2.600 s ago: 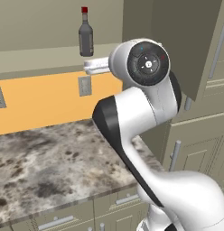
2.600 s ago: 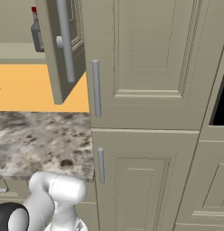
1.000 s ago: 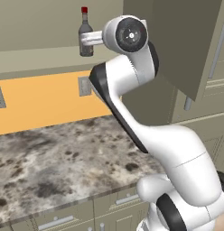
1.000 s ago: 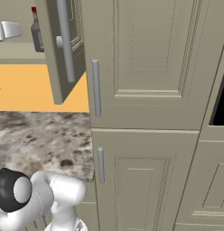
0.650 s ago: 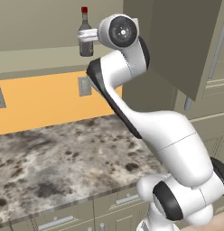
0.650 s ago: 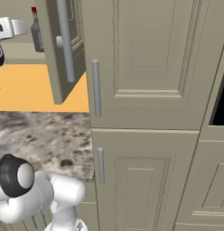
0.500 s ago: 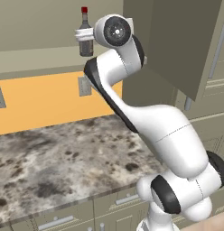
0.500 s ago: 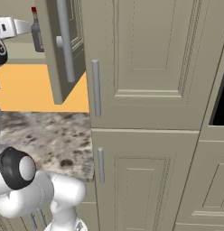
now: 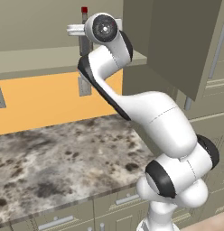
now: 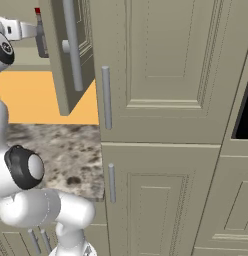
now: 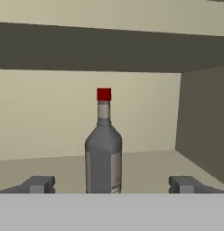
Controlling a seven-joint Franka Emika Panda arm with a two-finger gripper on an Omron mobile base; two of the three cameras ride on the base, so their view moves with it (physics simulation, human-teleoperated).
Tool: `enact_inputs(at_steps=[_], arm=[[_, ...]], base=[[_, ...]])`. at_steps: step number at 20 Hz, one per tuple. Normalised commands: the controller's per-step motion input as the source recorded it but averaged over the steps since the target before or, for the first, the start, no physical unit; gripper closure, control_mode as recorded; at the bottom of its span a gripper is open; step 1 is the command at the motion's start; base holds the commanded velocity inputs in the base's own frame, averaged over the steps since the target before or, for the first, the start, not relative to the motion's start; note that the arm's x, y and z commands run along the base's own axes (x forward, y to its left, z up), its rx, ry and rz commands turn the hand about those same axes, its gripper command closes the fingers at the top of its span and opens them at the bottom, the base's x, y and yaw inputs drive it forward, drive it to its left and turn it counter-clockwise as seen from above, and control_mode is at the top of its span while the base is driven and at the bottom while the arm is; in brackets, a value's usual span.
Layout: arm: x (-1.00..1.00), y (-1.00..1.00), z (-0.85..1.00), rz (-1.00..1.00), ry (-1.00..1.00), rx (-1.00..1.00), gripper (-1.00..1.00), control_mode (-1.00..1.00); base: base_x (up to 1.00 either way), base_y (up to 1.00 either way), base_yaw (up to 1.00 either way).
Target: Open the cabinet directly in front. Then move the liquor and the mug to the dining counter with the jar on it.
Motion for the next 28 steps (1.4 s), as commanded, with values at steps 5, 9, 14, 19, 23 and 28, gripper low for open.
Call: enact_inputs(at_steps=[5,9,14,19,23,28], arm=[[0.07,0.00,-0.02,0.01,0.00,0.03,-1.00,-1.00],[0.05,0.00,-0.04,0.00,0.00,0.00,-1.00,-1.00],[0.13,0.00,-0.12,0.00,0.02,-0.02,-1.00,-1.00],[0.21,0.00,0.00,0.00,0.00,0.00,-1.00,-1.00],[0.29,0.00,0.00,0.00,0.00,0.00,-1.00,-1.00],[0.37,0.13,0.00,0.00,0.06,0.00,-1.00,-1.00]], base=[[0.00,0.00,0.00],[0.00,0.00,0.00],[0.00,0.00,0.00],[0.00,0.00,0.00],[0.00,0.00,0.00],[0.00,0.00,0.00]])
